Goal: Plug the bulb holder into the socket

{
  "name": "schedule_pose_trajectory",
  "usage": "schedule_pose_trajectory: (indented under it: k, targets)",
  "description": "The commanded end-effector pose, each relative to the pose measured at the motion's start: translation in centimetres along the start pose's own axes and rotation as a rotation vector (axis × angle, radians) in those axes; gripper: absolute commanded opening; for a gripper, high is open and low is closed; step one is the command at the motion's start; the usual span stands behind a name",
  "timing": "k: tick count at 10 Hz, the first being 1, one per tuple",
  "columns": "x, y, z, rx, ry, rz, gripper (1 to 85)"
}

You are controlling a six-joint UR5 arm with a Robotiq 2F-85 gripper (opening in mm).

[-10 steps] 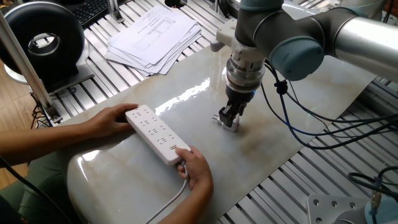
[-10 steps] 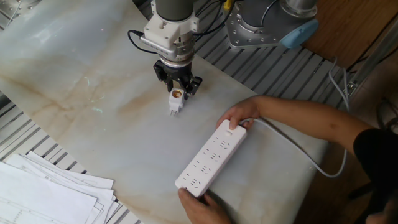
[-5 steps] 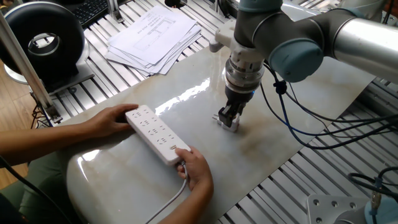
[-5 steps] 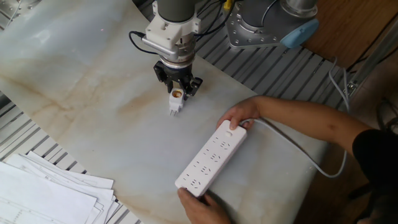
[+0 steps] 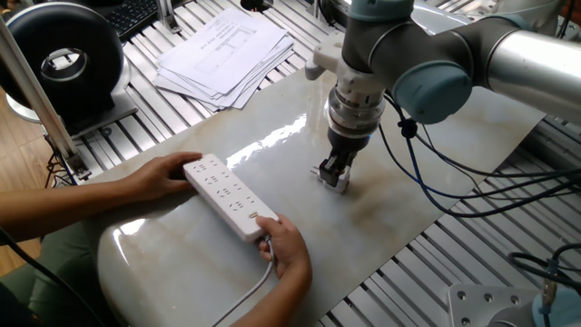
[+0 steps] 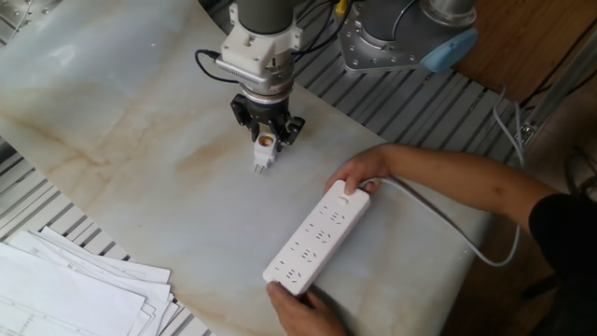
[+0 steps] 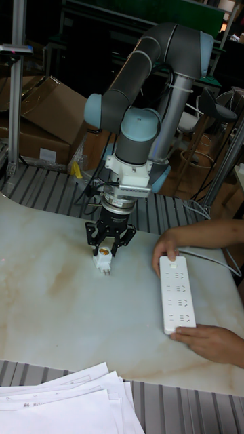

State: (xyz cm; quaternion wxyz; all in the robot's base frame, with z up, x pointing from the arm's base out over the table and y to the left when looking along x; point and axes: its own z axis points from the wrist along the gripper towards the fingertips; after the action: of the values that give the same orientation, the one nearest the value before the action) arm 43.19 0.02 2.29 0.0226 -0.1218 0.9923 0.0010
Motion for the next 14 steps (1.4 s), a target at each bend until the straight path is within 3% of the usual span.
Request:
schedule_pose_trajectory:
  k: [1,11,14]
  targets:
    - [0.39,0.05,0.26,-0.016,0.003,-0.029,50.3]
    - [0.16,-0.22,0.49,0.002,-0.006,-0.064,50.3]
    - [0.18,-0.29,0.45,0.009,-0.001,-0.053,46.3]
